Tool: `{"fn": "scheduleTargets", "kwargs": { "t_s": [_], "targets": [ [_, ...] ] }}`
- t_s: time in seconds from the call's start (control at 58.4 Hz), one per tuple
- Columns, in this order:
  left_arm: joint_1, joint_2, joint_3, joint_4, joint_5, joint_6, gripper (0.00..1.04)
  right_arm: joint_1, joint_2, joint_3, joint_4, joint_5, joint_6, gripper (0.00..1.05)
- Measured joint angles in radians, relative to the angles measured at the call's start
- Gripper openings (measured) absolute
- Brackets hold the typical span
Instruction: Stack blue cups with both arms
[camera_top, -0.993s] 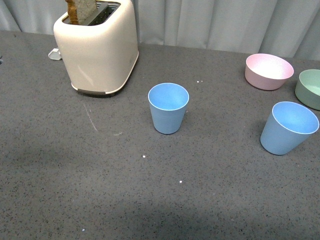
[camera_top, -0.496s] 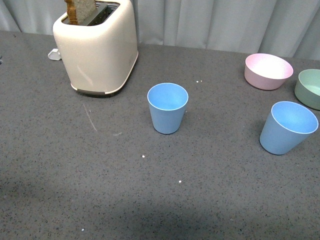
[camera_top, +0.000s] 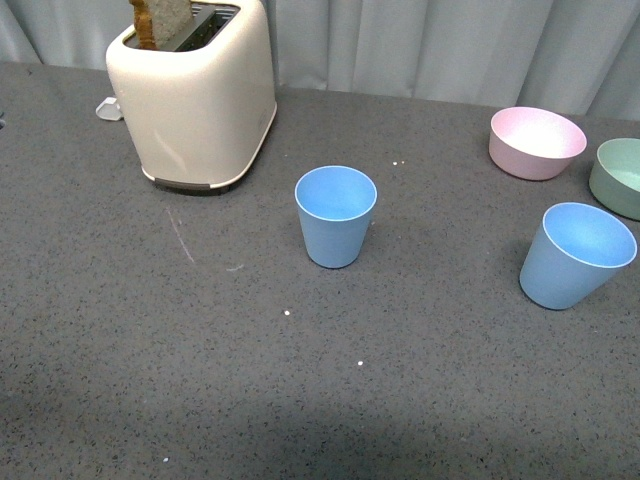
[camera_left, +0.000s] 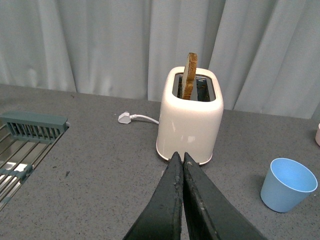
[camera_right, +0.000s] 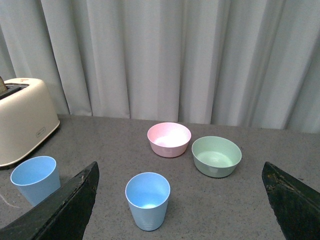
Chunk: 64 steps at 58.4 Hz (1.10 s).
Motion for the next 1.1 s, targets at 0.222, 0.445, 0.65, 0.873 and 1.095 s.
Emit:
{"fn": "scheduleTargets", "kwargs": {
  "t_s": [0.222,0.445,0.65,0.873,1.095],
  "targets": [
    [0.0,-0.173,-0.001,-0.164,0.0,0.0,0.04,0.0,0.0,0.0,0.0,0.0,0.0,0.95],
    [0.0,-0.267,-0.001,-0.256,0.0,0.0,0.04,0.0,0.0,0.0,0.0,0.0,0.0,0.95],
    [0.0,-0.33,-0.001,-0.317,0.0,0.0,0.04,0.0,0.0,0.0,0.0,0.0,0.0,0.95],
    [0.0,-0.391,0.0,-0.38,0.0,0.0,0.04,0.0,0.0,0.0,0.0,0.0,0.0,0.95],
    [0.0,-0.548,0.0,-0.544,0.001,0.0,0.04,0.0,0.0,0.0,0.0,0.0,0.0,0.95]
  ]
}}
